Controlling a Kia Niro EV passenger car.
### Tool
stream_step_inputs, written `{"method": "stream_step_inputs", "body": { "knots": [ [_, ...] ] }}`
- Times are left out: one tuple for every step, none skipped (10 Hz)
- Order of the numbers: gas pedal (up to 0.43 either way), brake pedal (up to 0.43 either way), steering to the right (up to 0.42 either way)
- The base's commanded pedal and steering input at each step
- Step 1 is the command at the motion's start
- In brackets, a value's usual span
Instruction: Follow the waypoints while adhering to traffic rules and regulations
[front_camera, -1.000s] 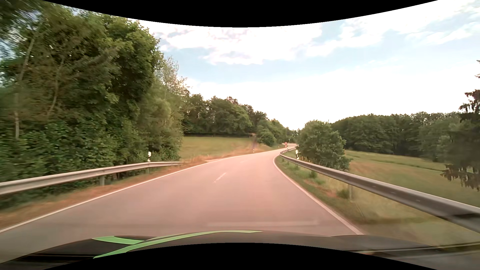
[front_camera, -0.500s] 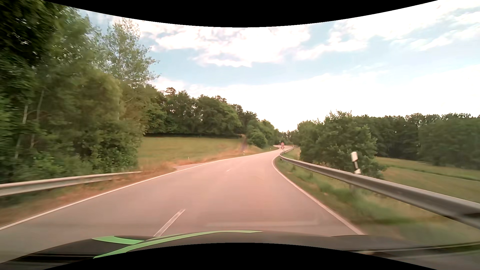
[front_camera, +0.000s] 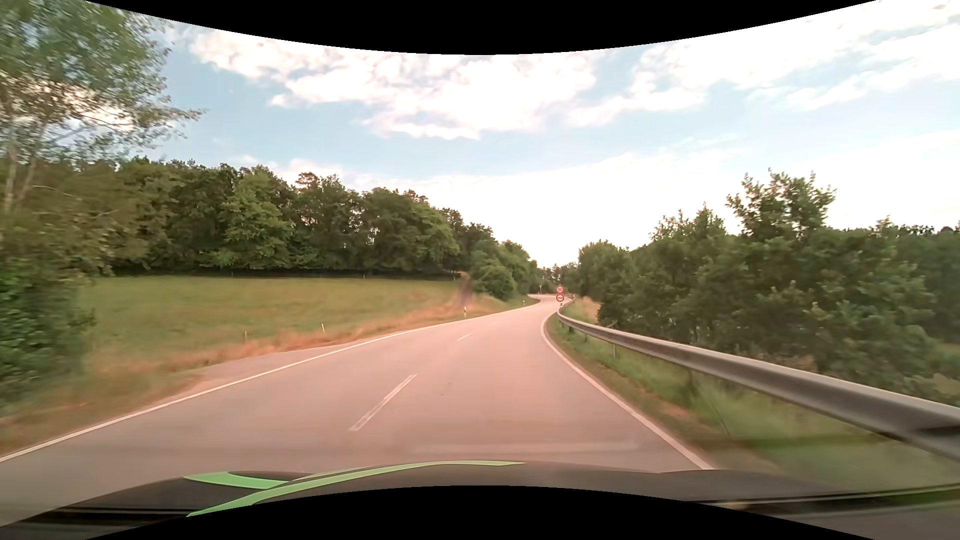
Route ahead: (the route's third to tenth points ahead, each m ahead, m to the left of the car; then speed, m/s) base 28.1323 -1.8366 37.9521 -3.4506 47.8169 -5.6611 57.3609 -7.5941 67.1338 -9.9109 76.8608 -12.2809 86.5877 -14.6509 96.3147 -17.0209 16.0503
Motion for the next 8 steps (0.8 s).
{"method": "stream_step_inputs", "body": {
  "knots": [
    [0.0, 0.091, 0.025],
    [0.0, 0.091, 0.024],
    [0.0, 0.091, 0.024],
    [0.0, 0.098, 0.024],
    [0.0, 0.104, 0.024],
    [0.0, 0.11, 0.024],
    [0.0, 0.116, 0.025],
    [0.0, 0.122, 0.026]
  ]
}}
